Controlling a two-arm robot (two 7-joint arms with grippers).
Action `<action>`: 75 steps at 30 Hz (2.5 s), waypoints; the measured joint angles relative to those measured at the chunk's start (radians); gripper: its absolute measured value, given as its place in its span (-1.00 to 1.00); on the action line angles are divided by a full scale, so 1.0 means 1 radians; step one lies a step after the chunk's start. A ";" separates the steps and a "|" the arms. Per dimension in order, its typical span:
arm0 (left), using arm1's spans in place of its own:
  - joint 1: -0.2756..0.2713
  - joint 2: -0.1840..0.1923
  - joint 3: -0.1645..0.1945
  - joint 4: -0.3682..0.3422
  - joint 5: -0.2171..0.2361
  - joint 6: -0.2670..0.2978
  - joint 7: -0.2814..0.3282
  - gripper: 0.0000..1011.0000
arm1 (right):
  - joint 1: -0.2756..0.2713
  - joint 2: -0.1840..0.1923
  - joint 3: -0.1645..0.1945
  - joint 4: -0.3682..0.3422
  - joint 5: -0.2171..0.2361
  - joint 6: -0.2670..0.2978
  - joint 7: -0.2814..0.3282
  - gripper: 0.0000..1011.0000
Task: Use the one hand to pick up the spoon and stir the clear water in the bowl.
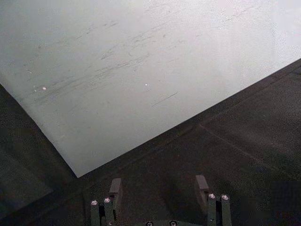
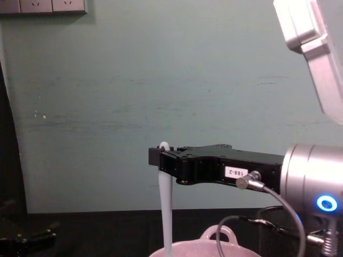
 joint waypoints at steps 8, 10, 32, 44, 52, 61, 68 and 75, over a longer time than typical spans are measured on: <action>0.000 0.000 0.000 0.000 0.000 0.000 0.000 1.00 | 0.032 -0.031 0.016 0.085 0.010 -0.027 0.008 -0.79; 0.000 0.000 0.000 0.000 0.000 0.000 0.000 1.00 | 0.036 -0.035 0.025 0.105 0.016 -0.034 0.011 -0.79; 0.000 0.000 0.000 0.000 0.000 0.000 0.000 1.00 | -0.025 0.042 0.142 0.065 0.058 -0.037 -0.042 -0.79; 0.000 0.000 0.000 0.000 0.000 0.000 0.000 1.00 | -0.025 0.028 0.055 0.001 -0.020 0.012 -0.035 -0.79; 0.000 0.000 0.000 0.000 0.000 0.000 0.000 1.00 | -0.002 -0.023 0.006 0.011 -0.037 0.006 -0.010 -0.79; 0.000 0.000 0.000 0.000 0.000 0.000 0.000 1.00 | 0.021 -0.056 0.003 0.064 -0.037 -0.013 -0.004 -0.79; 0.000 0.000 0.000 0.000 0.000 0.000 0.000 1.00 | 0.033 -0.065 0.038 0.121 -0.025 -0.037 -0.013 -0.79; 0.000 0.000 0.000 0.000 0.000 0.000 0.000 1.00 | 0.029 -0.053 0.087 0.147 -0.013 -0.049 -0.035 -0.79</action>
